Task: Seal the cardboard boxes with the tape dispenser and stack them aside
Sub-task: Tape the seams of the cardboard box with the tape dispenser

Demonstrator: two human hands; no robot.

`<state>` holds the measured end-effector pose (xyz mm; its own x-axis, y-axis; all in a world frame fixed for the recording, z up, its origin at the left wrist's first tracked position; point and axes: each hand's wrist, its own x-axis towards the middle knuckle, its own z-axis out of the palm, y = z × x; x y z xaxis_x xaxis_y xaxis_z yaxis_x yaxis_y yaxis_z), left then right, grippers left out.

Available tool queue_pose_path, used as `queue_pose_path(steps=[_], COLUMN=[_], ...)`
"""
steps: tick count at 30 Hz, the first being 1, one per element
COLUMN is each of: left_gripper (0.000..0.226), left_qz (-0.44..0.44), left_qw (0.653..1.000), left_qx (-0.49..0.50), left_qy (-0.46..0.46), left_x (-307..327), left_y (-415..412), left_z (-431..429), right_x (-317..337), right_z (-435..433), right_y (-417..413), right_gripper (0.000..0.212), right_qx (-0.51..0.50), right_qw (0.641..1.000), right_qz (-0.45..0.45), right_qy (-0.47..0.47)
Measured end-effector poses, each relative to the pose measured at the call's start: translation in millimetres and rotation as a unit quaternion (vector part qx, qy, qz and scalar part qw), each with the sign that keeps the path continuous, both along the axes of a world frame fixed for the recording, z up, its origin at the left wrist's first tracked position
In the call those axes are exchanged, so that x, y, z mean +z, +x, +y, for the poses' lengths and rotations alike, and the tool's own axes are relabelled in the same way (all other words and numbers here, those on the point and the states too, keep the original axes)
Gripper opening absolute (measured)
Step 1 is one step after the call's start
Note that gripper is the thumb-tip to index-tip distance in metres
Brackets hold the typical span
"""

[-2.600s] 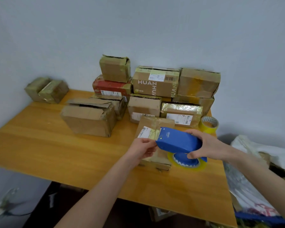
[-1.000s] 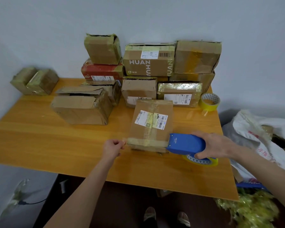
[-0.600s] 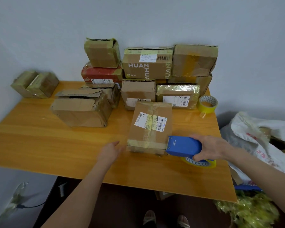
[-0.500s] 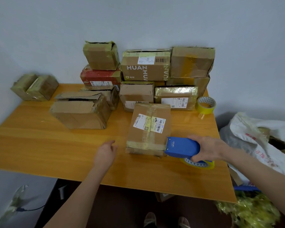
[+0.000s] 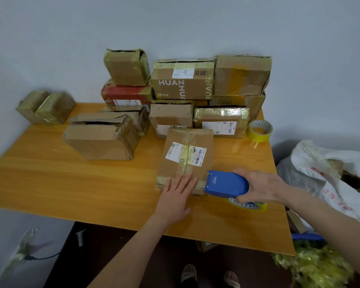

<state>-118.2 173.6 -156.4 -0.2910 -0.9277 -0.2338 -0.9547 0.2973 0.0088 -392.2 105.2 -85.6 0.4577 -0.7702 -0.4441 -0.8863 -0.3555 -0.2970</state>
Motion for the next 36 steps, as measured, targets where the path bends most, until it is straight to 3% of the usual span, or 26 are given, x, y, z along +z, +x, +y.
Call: queue_pose_path(steps=[7, 13, 27, 32, 36], left_gripper=[0.097, 0.094, 0.097, 0.096, 0.096], left_qz=[-0.002, -0.003, 0.000, -0.002, -0.008], left_qw=[1.000, 1.000, 1.000, 1.000, 1.000], left_qx=[-0.001, -0.004, -0.002, -0.006, -0.006], left_qy=[0.005, -0.003, 0.003, 0.003, 0.012], left_x=[1, 5, 6, 6, 6], left_y=[2, 0, -1, 1, 2], left_z=[0, 1, -1, -1, -2], right_x=[5, 8, -11, -7, -9], right_z=[-2, 0, -20, -28, -29], right_y=[-21, -52, 5, 12, -3], right_gripper=[0.074, 0.072, 0.063, 0.063, 0.047], right_qx=[-0.013, -0.038, 0.018, -0.014, -0.040], right_qw=[0.998, 0.997, 0.993, 0.988, 0.986], right_qz=[-0.047, -0.016, 0.095, 0.103, 0.112], right_qy=[0.032, 0.067, 0.073, 0.115, 0.117])
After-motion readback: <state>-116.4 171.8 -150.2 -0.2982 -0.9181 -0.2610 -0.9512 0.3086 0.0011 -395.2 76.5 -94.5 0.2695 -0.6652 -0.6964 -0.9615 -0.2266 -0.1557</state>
